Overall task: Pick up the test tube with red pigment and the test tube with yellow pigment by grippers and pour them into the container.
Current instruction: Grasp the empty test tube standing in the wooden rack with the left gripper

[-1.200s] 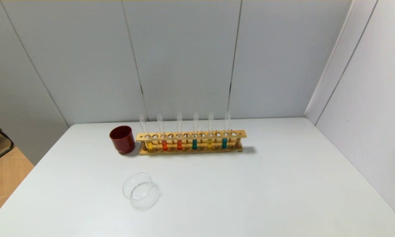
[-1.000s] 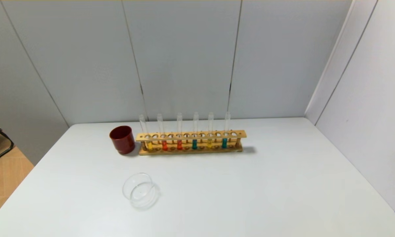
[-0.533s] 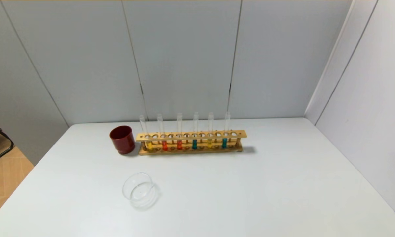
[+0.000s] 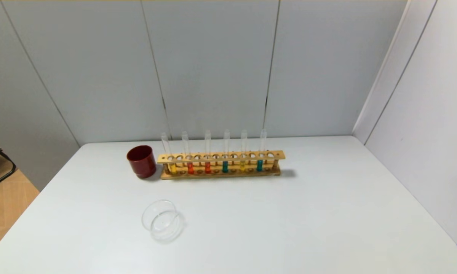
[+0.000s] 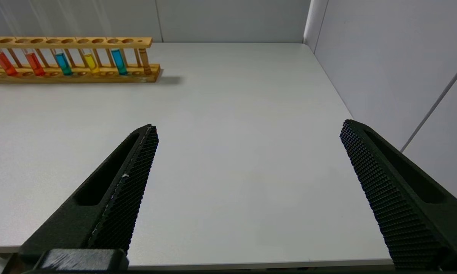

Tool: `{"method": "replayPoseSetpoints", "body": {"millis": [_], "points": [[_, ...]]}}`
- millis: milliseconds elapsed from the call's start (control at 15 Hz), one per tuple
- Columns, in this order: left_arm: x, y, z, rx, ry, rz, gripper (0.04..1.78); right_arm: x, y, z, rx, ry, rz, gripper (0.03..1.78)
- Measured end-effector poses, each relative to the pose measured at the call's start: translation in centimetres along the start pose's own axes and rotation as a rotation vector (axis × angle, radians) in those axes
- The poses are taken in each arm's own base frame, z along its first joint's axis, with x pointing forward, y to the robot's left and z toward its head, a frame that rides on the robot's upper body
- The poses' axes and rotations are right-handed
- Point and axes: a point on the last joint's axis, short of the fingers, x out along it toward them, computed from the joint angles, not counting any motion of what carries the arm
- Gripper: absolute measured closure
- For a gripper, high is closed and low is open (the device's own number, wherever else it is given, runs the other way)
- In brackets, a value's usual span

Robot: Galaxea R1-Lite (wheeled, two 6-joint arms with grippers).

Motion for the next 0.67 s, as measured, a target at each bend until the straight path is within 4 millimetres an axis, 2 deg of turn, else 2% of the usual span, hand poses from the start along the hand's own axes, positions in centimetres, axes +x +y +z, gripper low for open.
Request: {"method": "replayPoseSetpoints", "body": {"millis": [400, 667], "points": [[0.0, 0.0, 0.2, -0.002, -0.010, -0.008, 0.07, 0.0, 0.0, 0.0, 0.000, 0.000, 0.000, 0.06], [-1.6, 0.4, 3.6, 0.001, -0.070, 0.000, 0.07, 0.0, 0.0, 0.0, 0.000, 0.000, 0.000, 0.06]]}}
